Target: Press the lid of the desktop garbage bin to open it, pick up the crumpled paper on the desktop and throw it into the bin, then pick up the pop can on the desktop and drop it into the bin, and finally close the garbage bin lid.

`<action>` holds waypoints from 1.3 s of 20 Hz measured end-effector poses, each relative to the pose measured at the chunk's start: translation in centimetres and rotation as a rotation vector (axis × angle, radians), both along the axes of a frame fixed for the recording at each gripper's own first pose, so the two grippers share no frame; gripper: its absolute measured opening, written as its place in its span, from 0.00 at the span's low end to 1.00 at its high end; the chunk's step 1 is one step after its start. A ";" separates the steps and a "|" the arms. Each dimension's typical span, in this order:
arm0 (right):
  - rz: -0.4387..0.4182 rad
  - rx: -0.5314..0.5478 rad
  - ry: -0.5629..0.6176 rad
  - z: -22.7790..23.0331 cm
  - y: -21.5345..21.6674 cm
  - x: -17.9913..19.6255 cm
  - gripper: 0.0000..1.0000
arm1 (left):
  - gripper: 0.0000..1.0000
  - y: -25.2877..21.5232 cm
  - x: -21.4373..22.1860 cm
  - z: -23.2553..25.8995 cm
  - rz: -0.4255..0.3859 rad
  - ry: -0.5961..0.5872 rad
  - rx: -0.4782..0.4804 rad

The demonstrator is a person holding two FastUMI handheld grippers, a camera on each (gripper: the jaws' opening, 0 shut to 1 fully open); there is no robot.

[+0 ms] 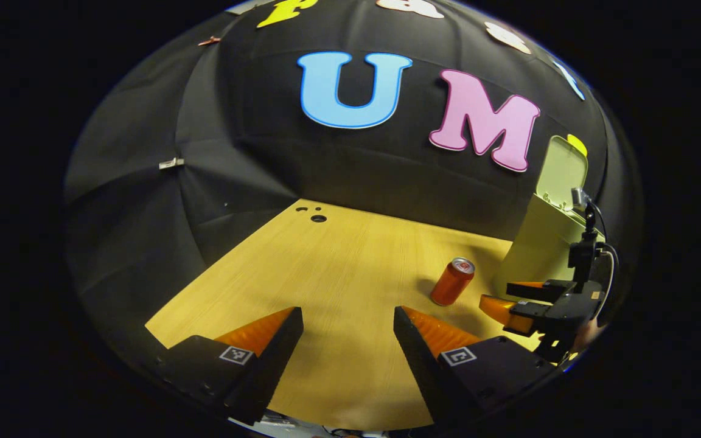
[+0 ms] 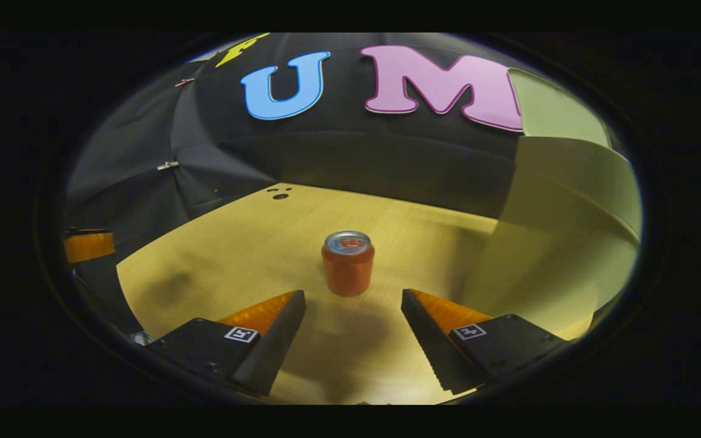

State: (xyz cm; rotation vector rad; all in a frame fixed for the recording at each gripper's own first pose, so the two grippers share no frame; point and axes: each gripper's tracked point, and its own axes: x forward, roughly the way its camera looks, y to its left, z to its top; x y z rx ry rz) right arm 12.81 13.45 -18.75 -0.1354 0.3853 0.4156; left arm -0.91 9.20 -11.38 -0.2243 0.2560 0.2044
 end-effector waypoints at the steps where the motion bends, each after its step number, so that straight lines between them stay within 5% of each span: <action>1: -0.001 0.002 0.009 -0.6 0.5 0.5 0.99 | 0.96 0.4 -0.1 -0.8 0.017 0.012 -0.015; 18: -0.095 -0.023 0.020 -5.6 4.3 9.7 0.99 | 0.96 3.7 0.9 -6.0 0.133 0.094 -0.085; 26: -0.098 -0.033 -0.020 -4.7 4.7 10.8 0.98 | 0.96 3.4 1.0 -6.9 0.126 0.119 -0.076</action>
